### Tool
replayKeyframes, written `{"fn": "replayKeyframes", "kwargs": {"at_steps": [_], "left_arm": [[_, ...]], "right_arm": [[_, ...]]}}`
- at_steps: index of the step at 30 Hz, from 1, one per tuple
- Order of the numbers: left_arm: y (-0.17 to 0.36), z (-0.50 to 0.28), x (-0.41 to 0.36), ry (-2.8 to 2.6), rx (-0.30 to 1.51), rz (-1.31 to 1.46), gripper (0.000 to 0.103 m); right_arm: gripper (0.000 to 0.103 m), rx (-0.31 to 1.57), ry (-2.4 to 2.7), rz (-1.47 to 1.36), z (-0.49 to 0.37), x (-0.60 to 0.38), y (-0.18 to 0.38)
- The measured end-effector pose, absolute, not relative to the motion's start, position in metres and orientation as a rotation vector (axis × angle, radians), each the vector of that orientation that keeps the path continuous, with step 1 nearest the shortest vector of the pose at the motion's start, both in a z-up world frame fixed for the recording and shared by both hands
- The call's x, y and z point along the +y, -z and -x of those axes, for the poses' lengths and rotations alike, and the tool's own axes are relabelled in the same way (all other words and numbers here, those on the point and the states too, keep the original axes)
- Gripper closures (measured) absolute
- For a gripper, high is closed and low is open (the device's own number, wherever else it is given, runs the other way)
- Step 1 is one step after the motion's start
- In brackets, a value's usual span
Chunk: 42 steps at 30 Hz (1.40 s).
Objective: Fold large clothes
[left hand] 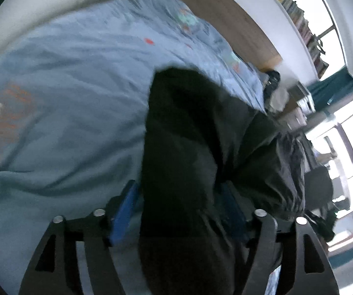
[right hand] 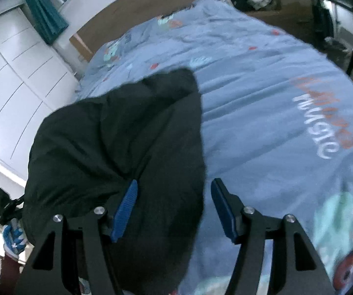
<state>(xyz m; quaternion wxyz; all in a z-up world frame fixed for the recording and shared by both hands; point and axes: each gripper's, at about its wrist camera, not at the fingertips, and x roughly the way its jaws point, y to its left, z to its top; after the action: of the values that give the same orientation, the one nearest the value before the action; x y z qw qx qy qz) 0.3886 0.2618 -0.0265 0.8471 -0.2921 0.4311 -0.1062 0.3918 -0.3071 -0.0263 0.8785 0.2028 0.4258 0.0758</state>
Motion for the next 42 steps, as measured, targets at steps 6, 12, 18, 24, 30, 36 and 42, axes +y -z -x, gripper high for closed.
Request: {"fn": "replayKeyframes", "kwargs": {"at_steps": [6,12,18,24,30,36,42], "left_arm": [[-0.022,-0.318,0.267,0.122,0.833,0.536,0.023],[-0.052,-0.24,0.235,0.024,0.762,0.419,0.016],[-0.058,-0.167,0.185,-0.058,0.698,0.3,0.008],[-0.06,-0.105,0.136,-0.108,0.649,0.204,0.001],[-0.063,-0.055,0.096,-0.138,0.608,0.095,0.001],[-0.073,-0.017,0.077,-0.168,0.543,0.051,0.001],[-0.077,0.001,0.062,-0.211,0.509,0.021,0.001]], "right_arm": [[0.042,0.833,-0.145,-0.414,-0.348,-0.296,-0.018],[0.038,0.815,-0.148,-0.366,-0.287,-0.266,-0.045],[0.032,0.798,-0.158,-0.285,-0.221,-0.222,-0.061],[0.016,0.74,-0.128,-0.195,-0.154,-0.177,-0.069],[0.005,0.66,-0.106,-0.102,-0.09,-0.137,-0.071],[0.004,0.598,-0.094,-0.044,-0.044,-0.12,-0.076],[0.003,0.559,-0.08,-0.058,-0.023,-0.126,-0.08]]}}
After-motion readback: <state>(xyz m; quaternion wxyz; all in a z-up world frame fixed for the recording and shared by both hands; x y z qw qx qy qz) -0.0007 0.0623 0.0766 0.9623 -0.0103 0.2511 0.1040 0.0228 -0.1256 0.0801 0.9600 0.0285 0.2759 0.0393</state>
